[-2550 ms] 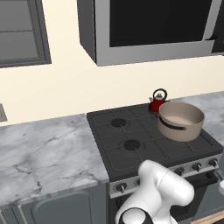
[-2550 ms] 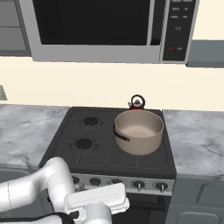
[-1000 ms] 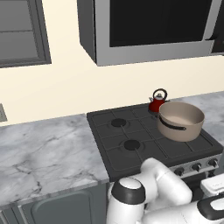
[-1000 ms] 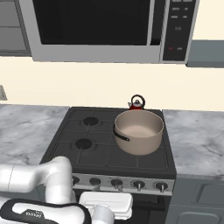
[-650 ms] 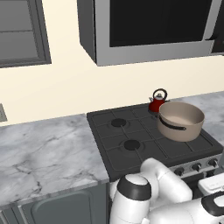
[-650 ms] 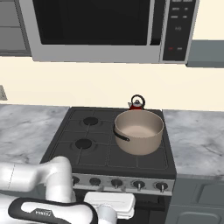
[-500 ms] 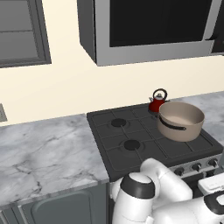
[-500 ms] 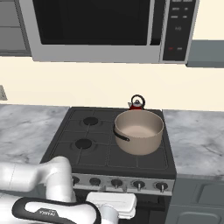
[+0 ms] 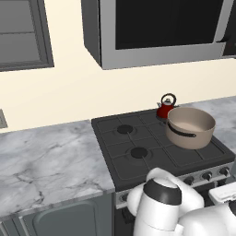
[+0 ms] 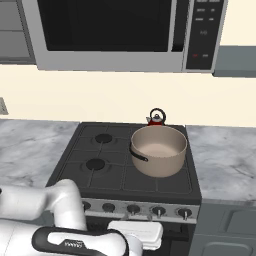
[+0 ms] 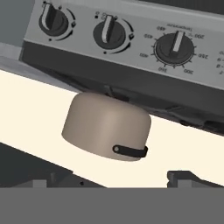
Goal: Pick the kettle from the cabinet and place it on a stove burner. Then pick the pot from the counter and place it on another stove burner. Finally, turn both burners on.
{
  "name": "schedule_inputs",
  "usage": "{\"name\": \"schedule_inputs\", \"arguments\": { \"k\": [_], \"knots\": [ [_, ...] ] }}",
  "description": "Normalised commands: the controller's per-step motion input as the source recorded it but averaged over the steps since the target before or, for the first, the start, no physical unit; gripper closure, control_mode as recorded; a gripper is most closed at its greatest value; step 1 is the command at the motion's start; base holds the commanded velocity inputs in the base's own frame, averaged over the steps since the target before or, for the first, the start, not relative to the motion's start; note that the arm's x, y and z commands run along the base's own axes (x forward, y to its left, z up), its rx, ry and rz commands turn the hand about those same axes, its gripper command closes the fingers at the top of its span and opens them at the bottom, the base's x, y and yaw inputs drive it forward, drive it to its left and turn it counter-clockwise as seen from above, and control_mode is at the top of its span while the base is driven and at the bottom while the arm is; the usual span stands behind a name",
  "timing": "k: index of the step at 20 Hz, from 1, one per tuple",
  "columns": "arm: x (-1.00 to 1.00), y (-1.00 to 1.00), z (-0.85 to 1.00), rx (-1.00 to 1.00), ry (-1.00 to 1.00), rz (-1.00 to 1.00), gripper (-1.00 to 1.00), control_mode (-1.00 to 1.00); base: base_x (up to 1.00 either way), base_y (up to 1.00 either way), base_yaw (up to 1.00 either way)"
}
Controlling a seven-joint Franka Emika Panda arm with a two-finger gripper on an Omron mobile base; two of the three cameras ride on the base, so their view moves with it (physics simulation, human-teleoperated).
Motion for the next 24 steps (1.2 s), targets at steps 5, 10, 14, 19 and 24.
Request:
{"name": "schedule_inputs", "arguments": {
  "k": [5,10,14,19,24],
  "knots": [
    [0.04,-0.04,-0.15,0.00,-0.05,0.02,-1.00,-1.00,0.00,0.00,0.00],
    [0.02,-0.01,-0.16,0.00,-0.04,0.02,-1.00,-1.00,0.00,0.00,0.00],
    [0.09,-0.07,-0.14,0.00,-0.02,0.00,-1.00,-1.00,0.00,0.00,0.00],
    [0.30,-0.05,-0.02,0.00,0.00,0.00,-1.00,-1.00,0.00,0.00,0.00],
    [0.28,-0.04,-0.04,0.00,0.00,0.00,-1.00,-1.00,0.00,0.00,0.00]
  ]
}}
